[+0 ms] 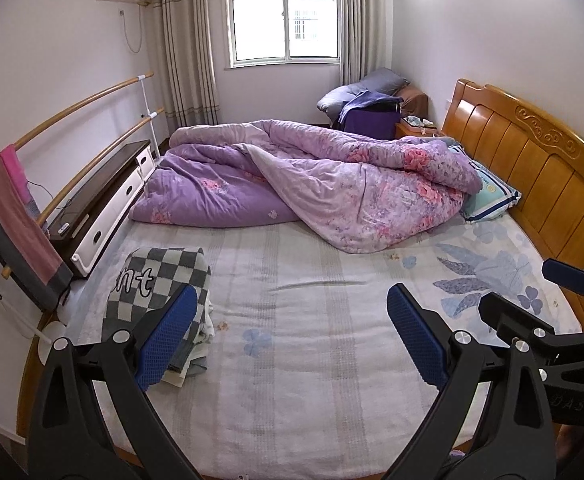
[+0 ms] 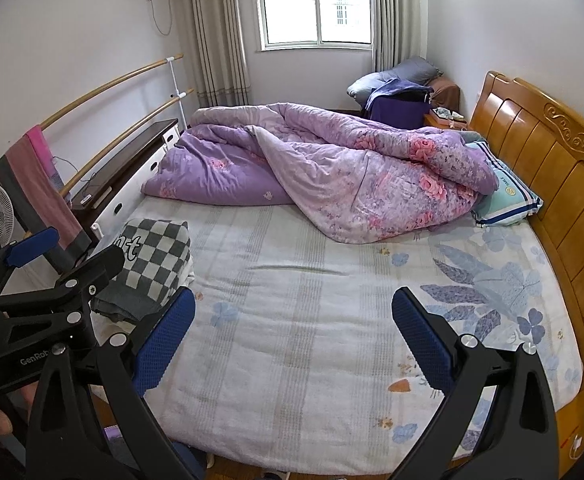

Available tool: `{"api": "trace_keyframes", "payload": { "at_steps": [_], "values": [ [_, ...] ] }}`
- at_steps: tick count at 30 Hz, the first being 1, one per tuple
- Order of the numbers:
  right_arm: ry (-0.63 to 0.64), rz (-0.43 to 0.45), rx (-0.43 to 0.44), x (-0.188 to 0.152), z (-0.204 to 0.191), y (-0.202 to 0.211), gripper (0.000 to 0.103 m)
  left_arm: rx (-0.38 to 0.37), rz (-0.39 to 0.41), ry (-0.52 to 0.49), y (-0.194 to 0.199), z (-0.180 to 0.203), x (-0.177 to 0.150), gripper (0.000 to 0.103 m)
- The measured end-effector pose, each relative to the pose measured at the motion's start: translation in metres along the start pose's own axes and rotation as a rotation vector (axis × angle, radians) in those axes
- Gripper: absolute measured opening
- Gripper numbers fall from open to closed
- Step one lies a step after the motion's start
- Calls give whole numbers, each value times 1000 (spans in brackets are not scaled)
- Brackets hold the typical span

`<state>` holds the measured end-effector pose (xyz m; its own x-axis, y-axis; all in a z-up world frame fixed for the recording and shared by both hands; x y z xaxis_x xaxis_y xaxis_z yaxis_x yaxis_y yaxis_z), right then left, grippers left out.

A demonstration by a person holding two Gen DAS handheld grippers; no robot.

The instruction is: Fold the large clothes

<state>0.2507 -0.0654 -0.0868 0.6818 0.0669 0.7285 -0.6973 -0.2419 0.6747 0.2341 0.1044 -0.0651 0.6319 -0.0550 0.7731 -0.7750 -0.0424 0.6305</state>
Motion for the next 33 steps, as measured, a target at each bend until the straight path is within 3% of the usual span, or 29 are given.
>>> {"api": "trace_keyframes", "payload": {
  "at_steps": [33],
  "values": [
    [8, -6, 6, 5, 0, -5, 95, 14, 30, -9, -7, -1, 0, 96]
  ]
}}
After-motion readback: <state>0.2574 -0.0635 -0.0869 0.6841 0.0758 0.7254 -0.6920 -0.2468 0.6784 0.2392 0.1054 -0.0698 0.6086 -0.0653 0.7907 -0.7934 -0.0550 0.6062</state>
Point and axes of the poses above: each gripper's, at about its wrist camera, not at the fingertips, and y roughly against the way its jaws point, z to its right, x to its top, the point moved 2 cm from there along -y, roughly the way its jaws point, and after that the axes turned 1 degree about z, right-handed, at the moved point
